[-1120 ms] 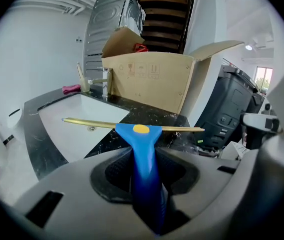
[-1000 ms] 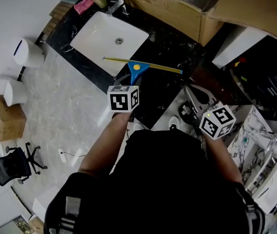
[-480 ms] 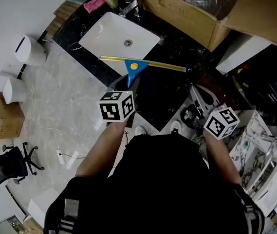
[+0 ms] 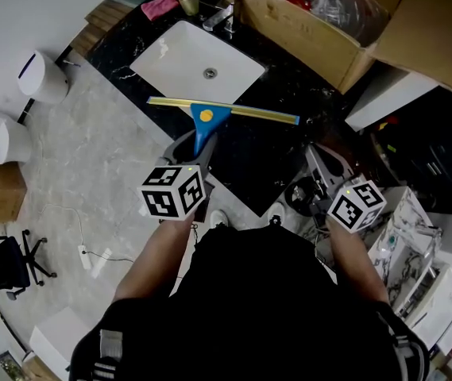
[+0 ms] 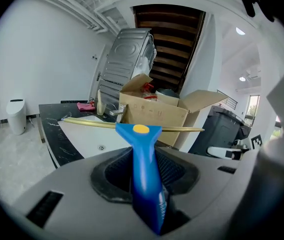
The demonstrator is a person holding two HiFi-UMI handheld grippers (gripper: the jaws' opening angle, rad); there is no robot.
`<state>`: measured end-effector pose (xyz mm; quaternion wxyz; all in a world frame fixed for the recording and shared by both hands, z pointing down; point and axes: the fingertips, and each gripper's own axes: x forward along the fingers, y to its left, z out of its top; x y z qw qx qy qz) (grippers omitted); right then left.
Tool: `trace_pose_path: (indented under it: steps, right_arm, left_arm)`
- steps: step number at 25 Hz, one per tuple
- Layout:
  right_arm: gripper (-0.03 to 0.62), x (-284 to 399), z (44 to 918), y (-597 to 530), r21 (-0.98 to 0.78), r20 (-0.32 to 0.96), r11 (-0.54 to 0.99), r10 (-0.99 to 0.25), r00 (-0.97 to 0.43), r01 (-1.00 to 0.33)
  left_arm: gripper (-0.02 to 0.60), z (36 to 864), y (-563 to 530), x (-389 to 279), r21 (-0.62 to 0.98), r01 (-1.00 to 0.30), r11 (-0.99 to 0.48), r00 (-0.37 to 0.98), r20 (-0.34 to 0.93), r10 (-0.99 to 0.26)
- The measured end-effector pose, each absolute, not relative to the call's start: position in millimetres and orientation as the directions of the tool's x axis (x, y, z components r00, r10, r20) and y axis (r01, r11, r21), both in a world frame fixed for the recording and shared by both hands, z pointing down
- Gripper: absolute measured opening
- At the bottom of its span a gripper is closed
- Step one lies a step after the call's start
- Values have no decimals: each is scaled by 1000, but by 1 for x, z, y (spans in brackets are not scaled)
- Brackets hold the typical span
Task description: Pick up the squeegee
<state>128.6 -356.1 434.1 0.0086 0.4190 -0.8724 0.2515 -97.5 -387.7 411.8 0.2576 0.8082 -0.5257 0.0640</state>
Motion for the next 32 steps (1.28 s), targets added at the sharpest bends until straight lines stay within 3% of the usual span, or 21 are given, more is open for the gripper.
trace_pose_path:
  steps: [15, 32]
  right_arm:
    - [8, 106, 428, -330, -317, 260, 507, -766, -588, -801]
    - [8, 103, 427, -323, -305, 263, 487, -783, -564, -818]
  left_arm:
    - [143, 406, -365, -114, 372, -854, -363, 489, 336, -805]
    - [143, 405, -364, -127, 367, -857, -361, 484, 335, -809]
